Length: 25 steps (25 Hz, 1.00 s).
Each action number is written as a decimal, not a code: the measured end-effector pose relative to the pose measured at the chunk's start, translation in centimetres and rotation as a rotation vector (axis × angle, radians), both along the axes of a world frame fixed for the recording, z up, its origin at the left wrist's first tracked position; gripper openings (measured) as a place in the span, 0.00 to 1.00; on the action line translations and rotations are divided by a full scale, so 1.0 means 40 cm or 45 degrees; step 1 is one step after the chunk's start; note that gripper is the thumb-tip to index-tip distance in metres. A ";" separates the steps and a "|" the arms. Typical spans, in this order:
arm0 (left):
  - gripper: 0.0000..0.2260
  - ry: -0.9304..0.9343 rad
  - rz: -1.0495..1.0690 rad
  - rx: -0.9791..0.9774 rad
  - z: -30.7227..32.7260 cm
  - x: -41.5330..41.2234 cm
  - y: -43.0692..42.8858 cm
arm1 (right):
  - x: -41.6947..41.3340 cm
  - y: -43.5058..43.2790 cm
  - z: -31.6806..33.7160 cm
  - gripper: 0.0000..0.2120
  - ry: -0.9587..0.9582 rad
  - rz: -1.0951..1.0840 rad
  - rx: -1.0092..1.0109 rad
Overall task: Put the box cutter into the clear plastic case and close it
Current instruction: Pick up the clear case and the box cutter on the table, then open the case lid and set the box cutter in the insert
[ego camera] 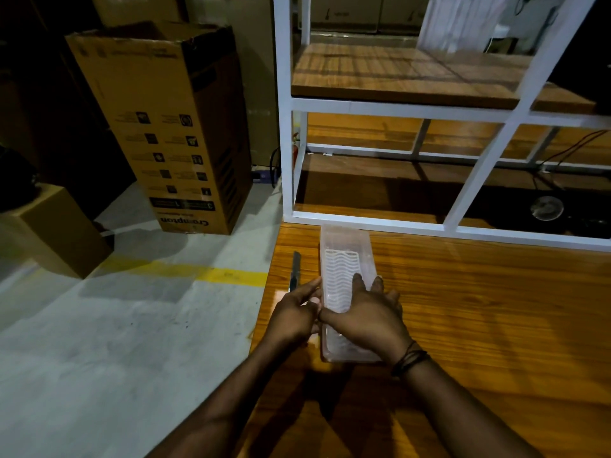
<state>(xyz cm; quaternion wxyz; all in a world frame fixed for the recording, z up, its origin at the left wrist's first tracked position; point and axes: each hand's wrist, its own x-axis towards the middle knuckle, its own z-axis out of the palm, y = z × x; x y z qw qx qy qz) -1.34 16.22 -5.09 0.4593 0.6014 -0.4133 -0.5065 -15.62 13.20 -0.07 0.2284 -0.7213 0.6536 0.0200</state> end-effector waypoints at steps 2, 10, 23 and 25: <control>0.24 0.044 0.035 0.007 0.001 -0.006 0.001 | -0.019 -0.005 0.012 0.53 -0.164 -0.048 0.062; 0.25 -0.098 0.030 0.022 0.001 -0.003 0.012 | -0.155 -0.028 0.085 0.07 -1.171 -0.398 0.052; 0.24 -0.125 0.060 0.021 -0.017 -0.014 0.010 | -0.312 -0.096 -0.074 0.23 -0.530 -0.538 -0.304; 0.24 -0.142 0.063 0.016 -0.019 -0.012 0.010 | -0.316 -0.095 -0.099 0.21 -0.443 -0.517 -0.320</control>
